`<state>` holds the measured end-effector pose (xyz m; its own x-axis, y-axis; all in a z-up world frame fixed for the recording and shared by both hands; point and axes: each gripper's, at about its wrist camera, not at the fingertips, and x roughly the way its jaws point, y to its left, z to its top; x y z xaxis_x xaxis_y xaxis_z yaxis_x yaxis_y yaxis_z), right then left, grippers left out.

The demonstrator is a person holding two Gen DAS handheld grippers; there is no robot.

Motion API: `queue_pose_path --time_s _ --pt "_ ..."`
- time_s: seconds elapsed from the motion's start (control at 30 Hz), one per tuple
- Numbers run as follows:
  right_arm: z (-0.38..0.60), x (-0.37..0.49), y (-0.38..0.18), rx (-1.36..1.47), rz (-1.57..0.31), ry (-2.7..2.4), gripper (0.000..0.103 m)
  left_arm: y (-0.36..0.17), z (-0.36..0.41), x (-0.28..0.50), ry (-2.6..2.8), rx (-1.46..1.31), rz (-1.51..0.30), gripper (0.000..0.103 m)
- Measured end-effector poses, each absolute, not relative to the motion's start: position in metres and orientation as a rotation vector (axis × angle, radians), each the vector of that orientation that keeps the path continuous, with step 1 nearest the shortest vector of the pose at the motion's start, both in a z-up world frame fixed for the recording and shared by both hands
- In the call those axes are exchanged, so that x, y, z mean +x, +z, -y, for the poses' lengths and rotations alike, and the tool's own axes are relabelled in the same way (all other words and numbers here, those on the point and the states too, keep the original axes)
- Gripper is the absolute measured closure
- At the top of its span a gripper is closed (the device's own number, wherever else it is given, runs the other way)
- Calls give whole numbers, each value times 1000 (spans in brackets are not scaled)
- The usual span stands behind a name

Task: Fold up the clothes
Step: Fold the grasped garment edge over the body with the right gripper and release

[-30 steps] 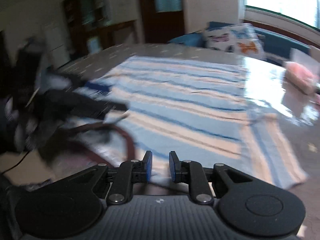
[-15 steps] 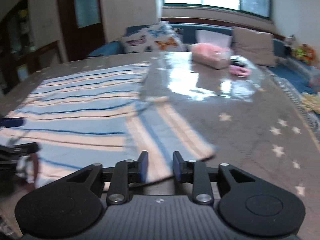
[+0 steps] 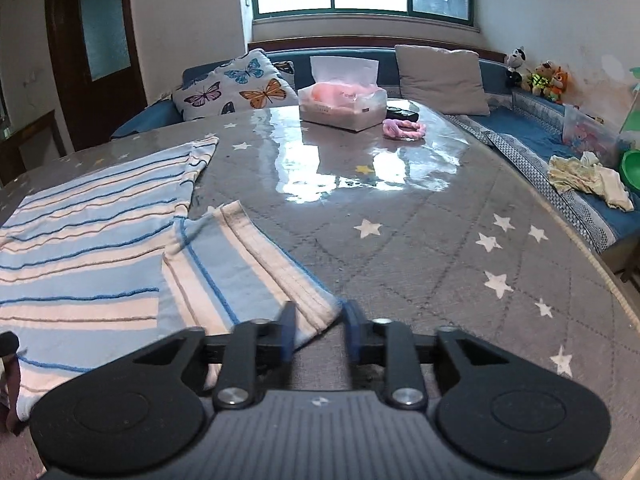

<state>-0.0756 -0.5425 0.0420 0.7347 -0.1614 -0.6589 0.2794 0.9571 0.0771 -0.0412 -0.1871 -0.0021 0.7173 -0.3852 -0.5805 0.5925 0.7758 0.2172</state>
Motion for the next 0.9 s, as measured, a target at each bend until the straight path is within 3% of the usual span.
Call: queue_pose_path --time_s 0.47,0.9 --pt "489 -90 108 209 -535 111 99 -3 183 -41 -524 390 -551 0" --pt "432 -67 75 204 -655 370 93 -5 173 -38 -479 362 -578 0"
